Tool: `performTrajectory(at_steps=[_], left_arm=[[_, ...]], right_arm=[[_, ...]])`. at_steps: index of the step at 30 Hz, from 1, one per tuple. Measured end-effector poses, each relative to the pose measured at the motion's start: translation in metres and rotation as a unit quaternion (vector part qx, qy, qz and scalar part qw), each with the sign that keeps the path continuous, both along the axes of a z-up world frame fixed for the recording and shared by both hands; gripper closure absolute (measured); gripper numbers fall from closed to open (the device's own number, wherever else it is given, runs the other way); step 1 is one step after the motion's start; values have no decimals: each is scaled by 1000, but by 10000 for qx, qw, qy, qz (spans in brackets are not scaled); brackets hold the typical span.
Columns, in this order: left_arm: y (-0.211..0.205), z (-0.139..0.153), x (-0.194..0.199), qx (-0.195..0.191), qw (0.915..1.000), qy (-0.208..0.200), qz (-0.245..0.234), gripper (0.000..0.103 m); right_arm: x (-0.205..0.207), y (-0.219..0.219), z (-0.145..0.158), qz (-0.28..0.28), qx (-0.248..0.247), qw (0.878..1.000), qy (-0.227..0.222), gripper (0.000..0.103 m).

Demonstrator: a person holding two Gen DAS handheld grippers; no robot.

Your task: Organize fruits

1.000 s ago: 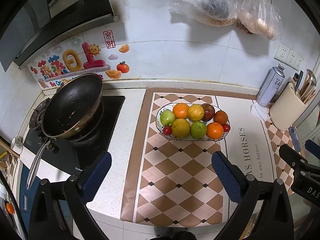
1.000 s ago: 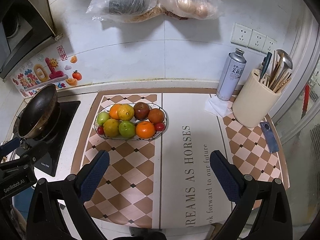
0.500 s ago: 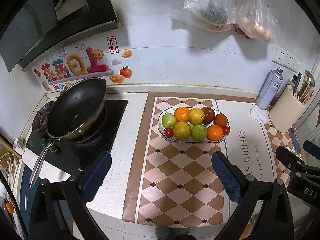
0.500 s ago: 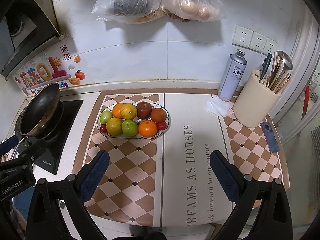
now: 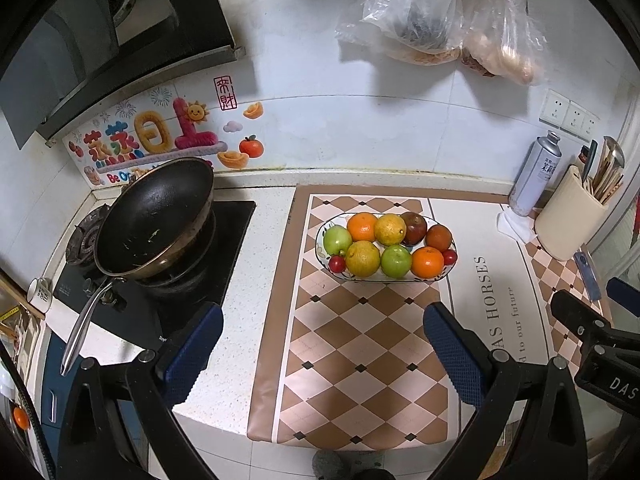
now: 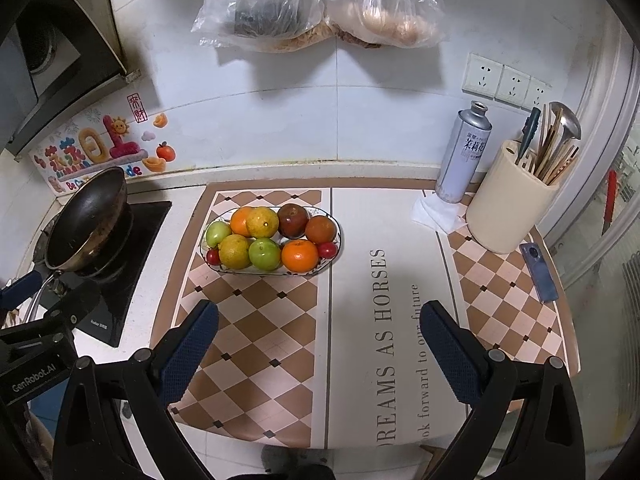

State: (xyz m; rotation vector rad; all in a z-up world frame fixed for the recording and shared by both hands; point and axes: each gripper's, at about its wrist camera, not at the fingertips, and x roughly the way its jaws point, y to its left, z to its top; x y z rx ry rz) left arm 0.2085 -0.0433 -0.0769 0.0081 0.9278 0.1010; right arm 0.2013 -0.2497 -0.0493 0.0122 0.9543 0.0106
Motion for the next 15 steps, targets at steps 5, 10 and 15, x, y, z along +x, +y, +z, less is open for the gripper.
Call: performTrajectory(at_steps=[5,10,15], left_arm=[[-1,3,-4,8,10000,-12,-29,0],[-1,4,-7,-15,10000,-8,-50,0],[-2,6,-10,7,10000,-28,-64,0]], right_arm=[[-3,0,2,2,8,10000,-18,1],[-5,0,3,0,11,10000,-20,1],[-7,1,4,13,3,10000,-42,1]])
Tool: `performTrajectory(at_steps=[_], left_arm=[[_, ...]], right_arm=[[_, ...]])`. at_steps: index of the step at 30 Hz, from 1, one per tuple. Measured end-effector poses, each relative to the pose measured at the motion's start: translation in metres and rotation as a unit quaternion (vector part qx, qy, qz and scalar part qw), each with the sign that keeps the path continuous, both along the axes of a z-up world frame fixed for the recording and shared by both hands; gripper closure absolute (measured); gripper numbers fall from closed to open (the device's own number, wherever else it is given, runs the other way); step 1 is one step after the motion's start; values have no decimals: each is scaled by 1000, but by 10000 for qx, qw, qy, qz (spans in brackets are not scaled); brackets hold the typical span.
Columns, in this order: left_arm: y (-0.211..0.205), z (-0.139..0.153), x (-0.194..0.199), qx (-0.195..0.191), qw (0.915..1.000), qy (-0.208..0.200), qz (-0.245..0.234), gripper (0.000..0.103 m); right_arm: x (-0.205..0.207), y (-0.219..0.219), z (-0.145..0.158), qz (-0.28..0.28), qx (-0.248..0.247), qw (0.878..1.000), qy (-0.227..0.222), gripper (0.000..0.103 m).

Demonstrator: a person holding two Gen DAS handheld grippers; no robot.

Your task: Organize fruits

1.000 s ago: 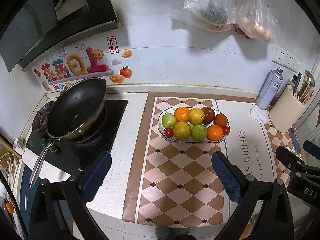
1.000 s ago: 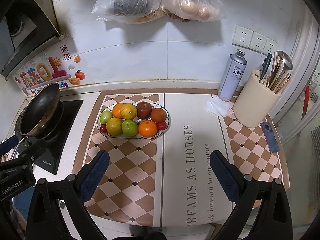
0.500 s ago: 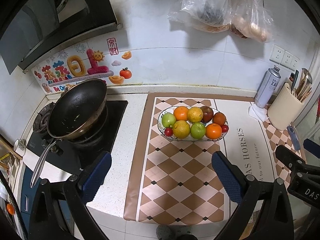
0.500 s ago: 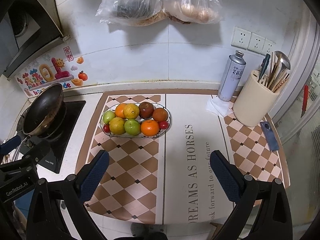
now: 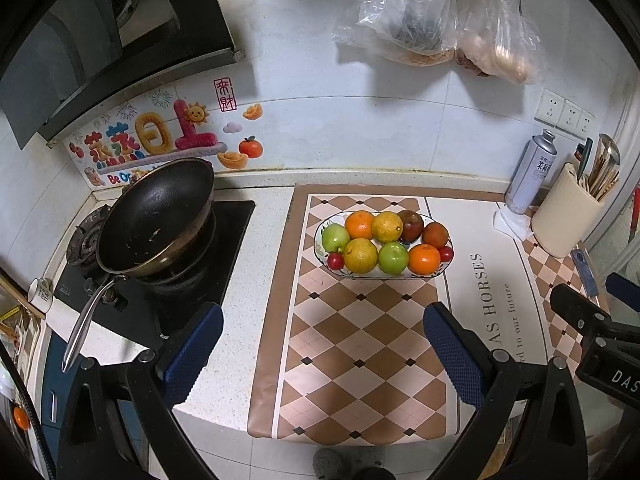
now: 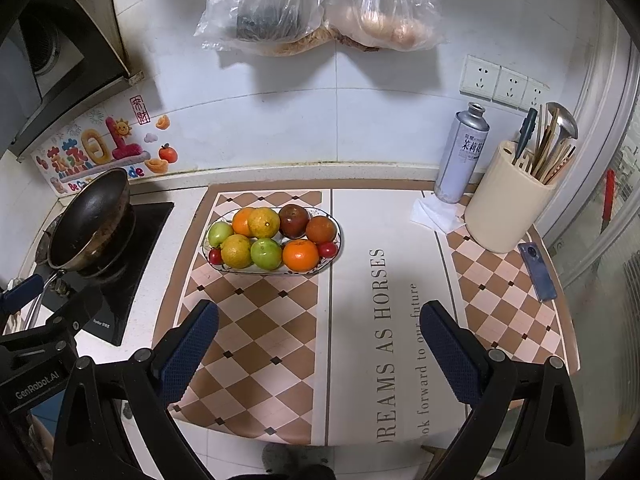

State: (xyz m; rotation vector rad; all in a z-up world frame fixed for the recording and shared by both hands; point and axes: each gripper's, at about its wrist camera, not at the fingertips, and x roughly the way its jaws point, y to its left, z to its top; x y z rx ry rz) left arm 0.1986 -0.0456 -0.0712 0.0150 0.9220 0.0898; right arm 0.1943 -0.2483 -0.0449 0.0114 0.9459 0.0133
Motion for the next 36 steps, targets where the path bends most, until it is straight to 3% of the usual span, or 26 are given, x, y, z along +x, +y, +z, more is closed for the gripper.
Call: performTrajectory(at_steps=[36], left_arm=[[-2,2,-8,-16,10000,-32,15,0]], right_arm=[[-6,-5,4,43,59,10000,-10,1]])
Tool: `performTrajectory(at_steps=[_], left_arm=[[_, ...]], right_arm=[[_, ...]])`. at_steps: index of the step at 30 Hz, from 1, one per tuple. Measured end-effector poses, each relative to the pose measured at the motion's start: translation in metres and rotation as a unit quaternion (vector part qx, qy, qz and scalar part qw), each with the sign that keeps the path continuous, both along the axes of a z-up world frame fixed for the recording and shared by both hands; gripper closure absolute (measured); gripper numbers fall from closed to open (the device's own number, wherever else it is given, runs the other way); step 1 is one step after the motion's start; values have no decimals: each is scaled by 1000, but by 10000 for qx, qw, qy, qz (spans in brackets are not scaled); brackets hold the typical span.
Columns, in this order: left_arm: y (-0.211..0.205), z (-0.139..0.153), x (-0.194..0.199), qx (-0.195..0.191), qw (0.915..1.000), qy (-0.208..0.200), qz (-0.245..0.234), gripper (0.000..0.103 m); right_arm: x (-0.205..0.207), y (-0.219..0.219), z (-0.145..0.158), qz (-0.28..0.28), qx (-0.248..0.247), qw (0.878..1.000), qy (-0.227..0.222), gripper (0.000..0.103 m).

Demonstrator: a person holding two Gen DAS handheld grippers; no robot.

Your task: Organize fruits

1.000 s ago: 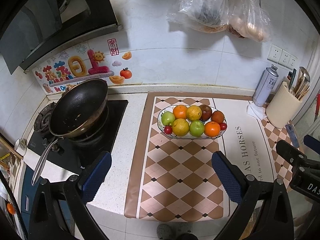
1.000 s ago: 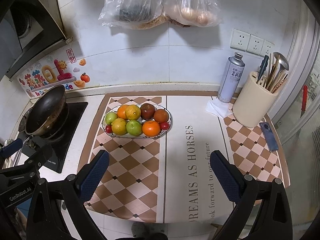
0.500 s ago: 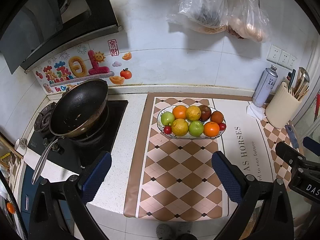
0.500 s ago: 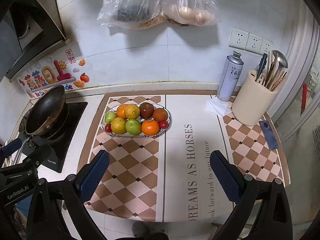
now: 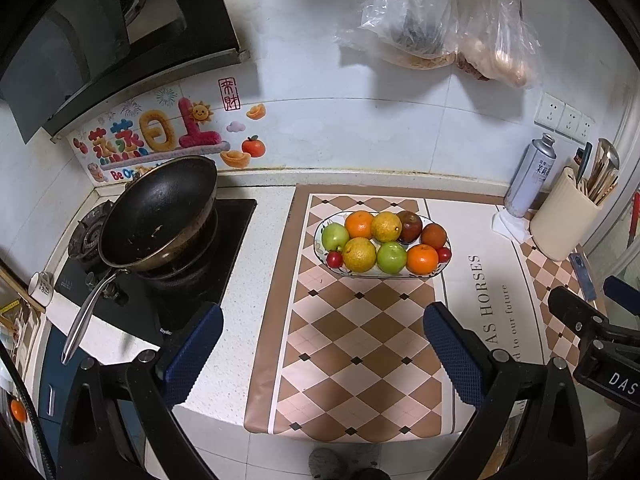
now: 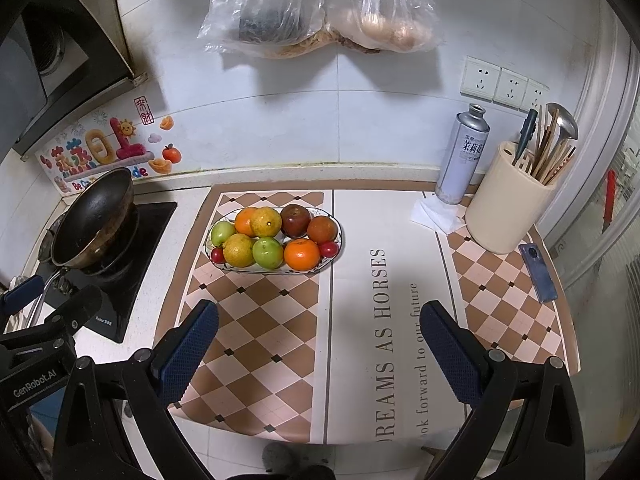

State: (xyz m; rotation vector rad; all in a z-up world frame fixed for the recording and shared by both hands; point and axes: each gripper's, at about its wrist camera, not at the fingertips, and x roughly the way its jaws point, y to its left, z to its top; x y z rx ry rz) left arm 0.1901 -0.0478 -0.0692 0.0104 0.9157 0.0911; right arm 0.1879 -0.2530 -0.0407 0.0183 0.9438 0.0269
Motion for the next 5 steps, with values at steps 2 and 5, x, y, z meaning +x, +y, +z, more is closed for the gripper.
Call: performTrajectory(at_steps=[2,5], left_arm=[[1,0,0,2,10000,2,-12,0],[-1,2,-1,9,10000,-42,5,0]], right_arm=[[0,0,0,-1,-11,10000,-6,1],[1,0,0,8,-4,10000,-7,1]])
